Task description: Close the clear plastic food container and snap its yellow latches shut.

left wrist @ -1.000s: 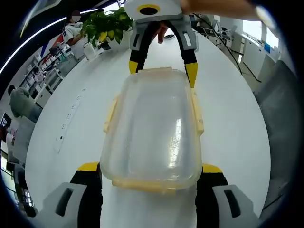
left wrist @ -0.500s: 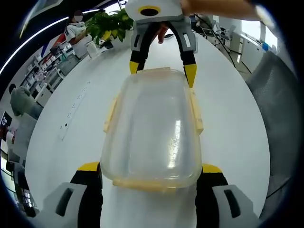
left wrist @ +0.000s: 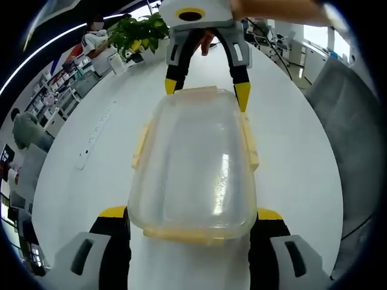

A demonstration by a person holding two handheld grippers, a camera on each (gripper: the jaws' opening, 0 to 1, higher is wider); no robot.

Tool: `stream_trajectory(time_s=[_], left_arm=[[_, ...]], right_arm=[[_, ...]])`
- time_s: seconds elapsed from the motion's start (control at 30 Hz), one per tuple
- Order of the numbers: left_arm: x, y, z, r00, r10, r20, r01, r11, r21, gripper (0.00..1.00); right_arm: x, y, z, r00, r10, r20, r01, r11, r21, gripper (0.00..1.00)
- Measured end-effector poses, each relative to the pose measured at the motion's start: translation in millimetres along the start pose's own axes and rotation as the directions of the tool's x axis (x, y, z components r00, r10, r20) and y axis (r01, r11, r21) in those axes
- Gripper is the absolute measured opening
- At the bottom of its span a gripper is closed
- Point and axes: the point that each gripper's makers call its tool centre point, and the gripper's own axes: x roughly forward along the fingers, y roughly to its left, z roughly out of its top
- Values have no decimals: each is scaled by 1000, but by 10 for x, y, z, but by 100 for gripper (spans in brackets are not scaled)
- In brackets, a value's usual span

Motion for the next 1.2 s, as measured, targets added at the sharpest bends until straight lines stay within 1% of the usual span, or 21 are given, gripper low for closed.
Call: stream_trajectory(time_s=[0.2,0.4,0.57,0.67,0.8,1.03,1.2], left_arm=[[5,48,-6,1000,-10,0,10,1000,15,77],[38,160,-3,1000,-19,8,19,1000,25,77],[85,289,10,1000,-23,9,22,999,33,77],[127,386,22,1000,-14,13,13,999,33,78],[165,496,34,1000,-12,22,12,999,35,78],[233,667,47,1000,-4,24,3,999,40,78],[267,756,48,1000,0,27,-1,999,43,78]], right_arm=[[7,-29,14,1000,-7,-5,7,1000,11,63],[19,-123,27,1000,-16,-3,16,1000,22,63],[32,-247,44,1000,-26,-12,26,999,21,63],[37,-359,45,999,-34,-17,34,999,16,63],[44,-481,49,999,-38,-12,39,999,19,63],[65,-652,71,999,-46,-10,46,999,18,63],[74,-733,78,999,-53,-8,54,998,19,64]])
